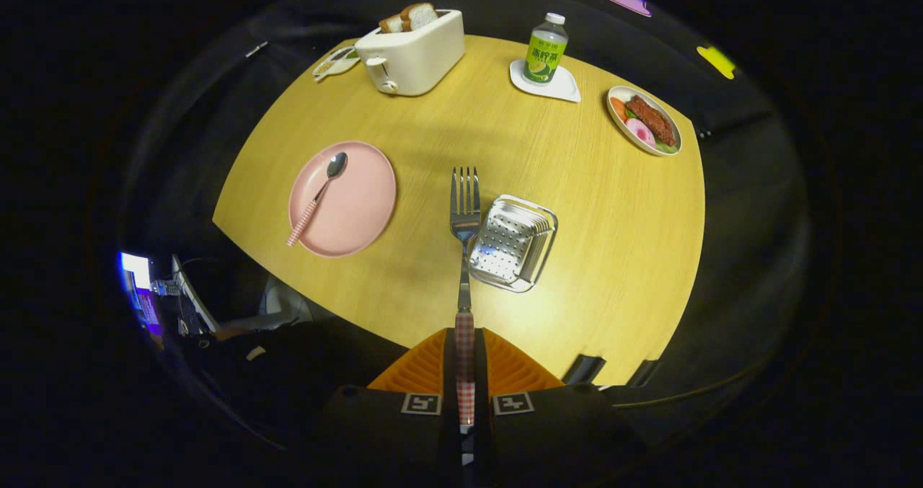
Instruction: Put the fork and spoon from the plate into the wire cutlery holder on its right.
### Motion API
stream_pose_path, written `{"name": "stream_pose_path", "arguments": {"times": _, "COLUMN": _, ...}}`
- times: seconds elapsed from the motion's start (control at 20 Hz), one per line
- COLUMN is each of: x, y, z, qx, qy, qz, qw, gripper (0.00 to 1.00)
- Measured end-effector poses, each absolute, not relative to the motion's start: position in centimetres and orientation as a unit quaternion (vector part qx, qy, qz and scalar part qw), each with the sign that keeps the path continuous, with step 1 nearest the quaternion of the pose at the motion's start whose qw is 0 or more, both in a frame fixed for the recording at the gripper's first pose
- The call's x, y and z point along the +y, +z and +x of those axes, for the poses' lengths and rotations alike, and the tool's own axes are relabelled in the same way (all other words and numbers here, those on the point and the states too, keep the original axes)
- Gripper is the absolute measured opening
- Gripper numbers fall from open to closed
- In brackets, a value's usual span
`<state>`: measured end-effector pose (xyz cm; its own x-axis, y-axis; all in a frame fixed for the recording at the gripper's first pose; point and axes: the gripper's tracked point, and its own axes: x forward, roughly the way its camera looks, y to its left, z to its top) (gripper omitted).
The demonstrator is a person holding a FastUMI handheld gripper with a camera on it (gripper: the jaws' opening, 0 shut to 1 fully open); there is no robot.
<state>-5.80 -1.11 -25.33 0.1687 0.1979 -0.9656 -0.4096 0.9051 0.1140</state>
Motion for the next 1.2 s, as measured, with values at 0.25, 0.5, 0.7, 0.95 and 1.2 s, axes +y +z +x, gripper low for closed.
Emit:
{"name": "stream_pose_path", "arguments": {"times": 0.25, "x": -5.0, "y": -27.7, "z": -5.8, "qx": 0.687, "qy": 0.201, "qz": -0.135, "qw": 0.685, "gripper": 0.11}}
{"name": "stream_pose_path", "arguments": {"times": 0.5, "x": -5.2, "y": -29.6, "z": -4.5, "qx": 0.744, "qy": 0.202, "qz": -0.167, "qw": 0.615, "gripper": 0.11}}
{"name": "stream_pose_path", "arguments": {"times": 0.7, "x": -4.4, "y": -31.0, "z": -3.2, "qx": 0.773, "qy": 0.194, "qz": -0.175, "qw": 0.578, "gripper": 0.11}}
{"name": "stream_pose_path", "arguments": {"times": 0.95, "x": -3.6, "y": -32.5, "z": -1.7, "qx": 0.792, "qy": 0.183, "qz": -0.176, "qw": 0.555, "gripper": 0.11}}
{"name": "stream_pose_path", "arguments": {"times": 1.2, "x": -3.3, "y": -33.2, "z": -1.5, "qx": 0.798, "qy": 0.183, "qz": -0.173, "qw": 0.547, "gripper": 0.13}}
